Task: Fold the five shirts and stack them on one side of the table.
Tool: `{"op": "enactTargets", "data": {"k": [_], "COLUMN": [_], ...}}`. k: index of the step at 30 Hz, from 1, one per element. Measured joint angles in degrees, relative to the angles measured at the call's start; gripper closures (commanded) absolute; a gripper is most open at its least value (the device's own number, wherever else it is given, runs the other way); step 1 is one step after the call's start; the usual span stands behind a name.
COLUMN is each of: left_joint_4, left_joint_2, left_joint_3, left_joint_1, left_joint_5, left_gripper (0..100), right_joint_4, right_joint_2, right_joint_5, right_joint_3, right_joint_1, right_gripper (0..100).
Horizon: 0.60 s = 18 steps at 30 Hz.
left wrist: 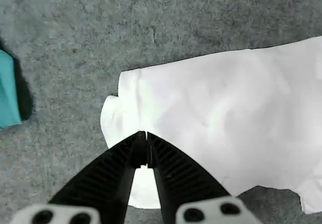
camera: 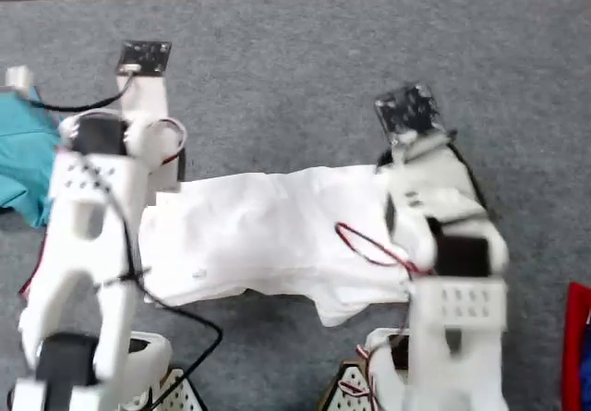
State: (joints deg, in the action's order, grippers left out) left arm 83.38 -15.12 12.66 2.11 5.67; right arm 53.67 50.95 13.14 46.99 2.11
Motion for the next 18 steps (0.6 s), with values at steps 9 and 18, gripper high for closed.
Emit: {"op": "enactTargets", "data": {"k": [9, 18], "left_joint_4": [-10.1, -10.7], "left_joint_2": [24.5, 31.8], "left_joint_3": [3.1, 2.9], "left_joint_1": [1.2, -4.0], "left_joint_5": [-0.4, 4.3], "left_gripper": [98, 98], "right_joint_4": [-20.1, -22.2], "right_joint_2": [-30.4, -57.3], "right_joint_5": [-8.1, -8.4], "right_joint_3": [0.1, -12.0], "right_joint_1": [0.3, -5.3], "right_gripper": [99.4, 99.4]}}
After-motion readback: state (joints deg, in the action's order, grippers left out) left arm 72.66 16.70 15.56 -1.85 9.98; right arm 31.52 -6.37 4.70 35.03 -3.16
